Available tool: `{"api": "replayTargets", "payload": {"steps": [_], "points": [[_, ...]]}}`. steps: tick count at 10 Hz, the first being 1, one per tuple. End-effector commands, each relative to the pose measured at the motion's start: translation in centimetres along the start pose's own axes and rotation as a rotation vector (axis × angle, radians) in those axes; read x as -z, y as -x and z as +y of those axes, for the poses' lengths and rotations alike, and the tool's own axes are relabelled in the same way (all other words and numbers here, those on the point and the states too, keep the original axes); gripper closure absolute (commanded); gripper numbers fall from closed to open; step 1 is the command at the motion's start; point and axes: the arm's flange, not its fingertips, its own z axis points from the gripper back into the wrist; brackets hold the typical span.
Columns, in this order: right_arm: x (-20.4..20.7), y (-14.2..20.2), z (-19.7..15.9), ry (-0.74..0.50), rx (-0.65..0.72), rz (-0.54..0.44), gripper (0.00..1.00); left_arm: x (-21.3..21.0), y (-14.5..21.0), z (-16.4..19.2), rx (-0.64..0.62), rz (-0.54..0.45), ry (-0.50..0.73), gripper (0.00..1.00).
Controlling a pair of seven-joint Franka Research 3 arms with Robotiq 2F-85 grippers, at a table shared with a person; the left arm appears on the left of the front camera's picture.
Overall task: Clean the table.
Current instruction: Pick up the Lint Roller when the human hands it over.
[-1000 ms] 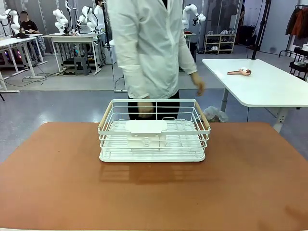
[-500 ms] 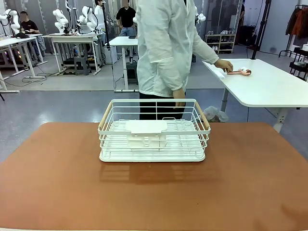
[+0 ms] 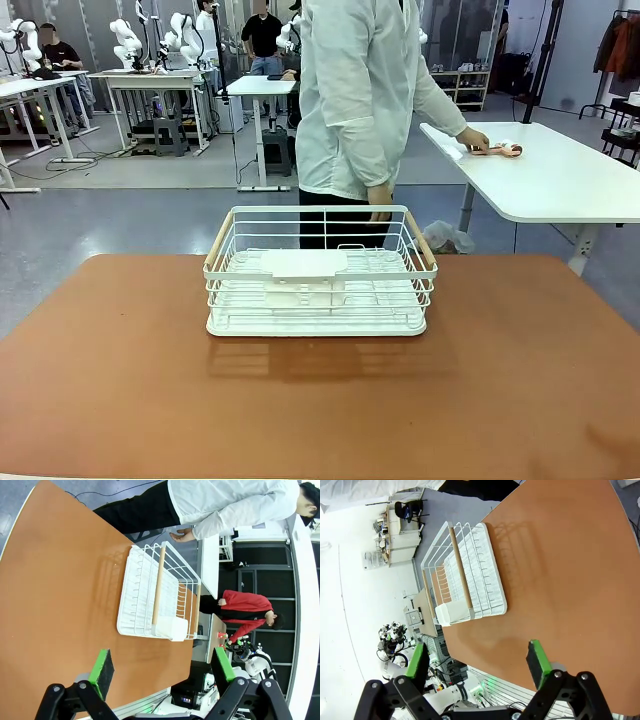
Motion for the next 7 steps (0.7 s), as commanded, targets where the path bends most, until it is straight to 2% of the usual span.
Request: {"api": "replayTargets", "payload": {"steps": [1,7], "points": [[0.07,0.34,0.30,0.002,-0.003,-0.016,0.00,-0.23,-0.12,0.08,0.008,0.003,0.020,0.00],[0.07,0.34,0.30,0.002,-0.003,-0.016,0.00,-0.23,-0.12,0.08,0.008,0.003,0.020,0.00]]}}
